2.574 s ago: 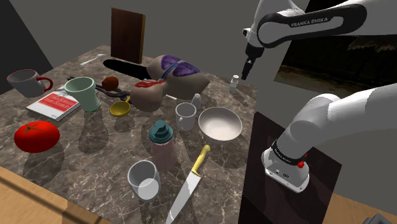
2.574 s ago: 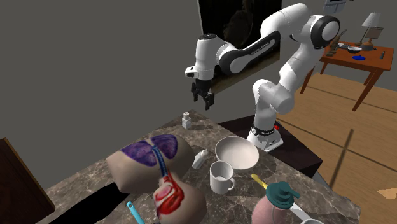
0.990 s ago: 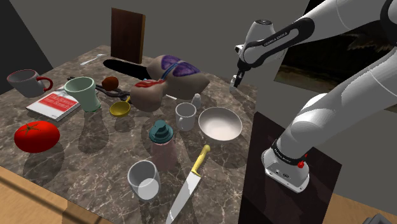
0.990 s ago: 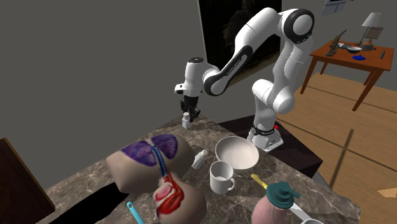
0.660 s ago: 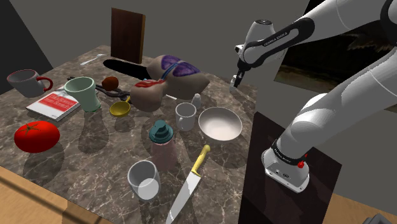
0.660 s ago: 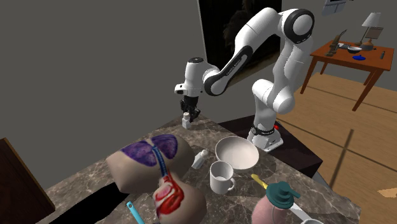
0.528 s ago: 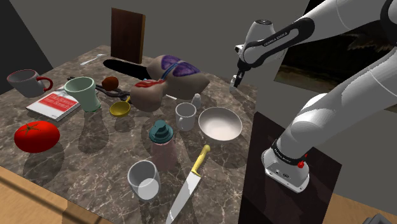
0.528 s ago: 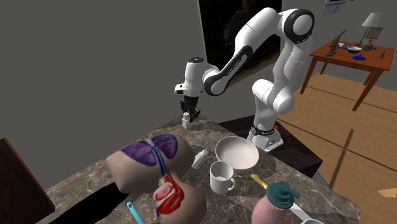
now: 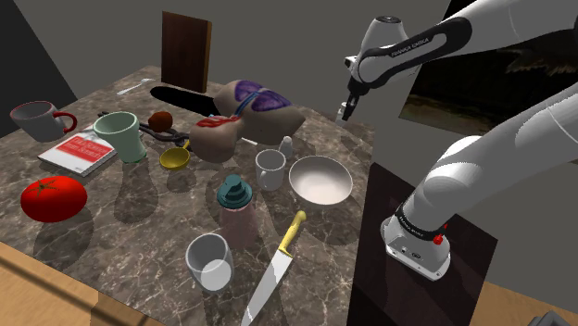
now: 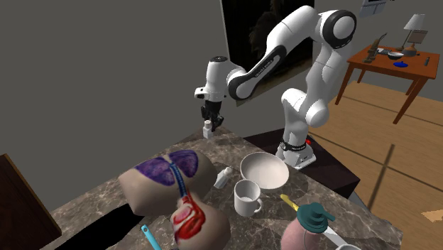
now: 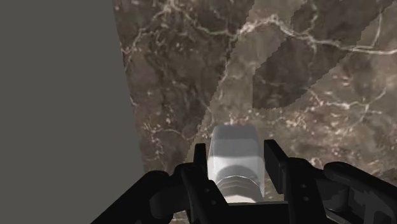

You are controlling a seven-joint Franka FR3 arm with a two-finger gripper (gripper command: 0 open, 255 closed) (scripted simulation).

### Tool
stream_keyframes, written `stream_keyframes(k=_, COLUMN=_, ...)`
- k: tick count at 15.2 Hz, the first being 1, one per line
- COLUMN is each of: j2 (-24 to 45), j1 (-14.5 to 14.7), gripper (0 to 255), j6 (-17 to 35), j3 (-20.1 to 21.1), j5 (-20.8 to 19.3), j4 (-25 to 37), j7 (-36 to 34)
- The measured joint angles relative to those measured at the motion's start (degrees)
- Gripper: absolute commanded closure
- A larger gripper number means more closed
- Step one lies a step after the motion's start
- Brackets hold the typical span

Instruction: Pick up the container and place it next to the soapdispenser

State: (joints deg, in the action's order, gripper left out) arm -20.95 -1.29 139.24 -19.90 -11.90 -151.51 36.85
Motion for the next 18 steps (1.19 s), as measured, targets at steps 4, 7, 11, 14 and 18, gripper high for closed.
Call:
stream_keyframes(k=4, j2=-1.9, j1=0.0, gripper=255, j6=-3.7, j3=0.5, j5=0.1, j4=1.8, j7=-0.1)
stream_keyframes(k=7, j2=-3.4, j1=-0.1, gripper=255, j6=-6.5, j3=0.9, j5=0.1, j4=3.1, j7=-0.1)
stream_keyframes(k=11, j2=-5.1, j1=-0.1, gripper=255, j6=-10.0, j3=1.4, j5=0.3, j4=5.0, j7=-0.1)
stream_keyframes(k=14, j2=-5.9, j1=0.0, gripper=255, j6=-12.5, j3=1.7, j5=0.4, j4=6.6, j7=0.0)
stream_keyframes(k=18, j2=-7.3, j1=0.0, gripper=255, j6=-16.0, j3=2.2, j5=0.6, j4=8.7, j7=0.1)
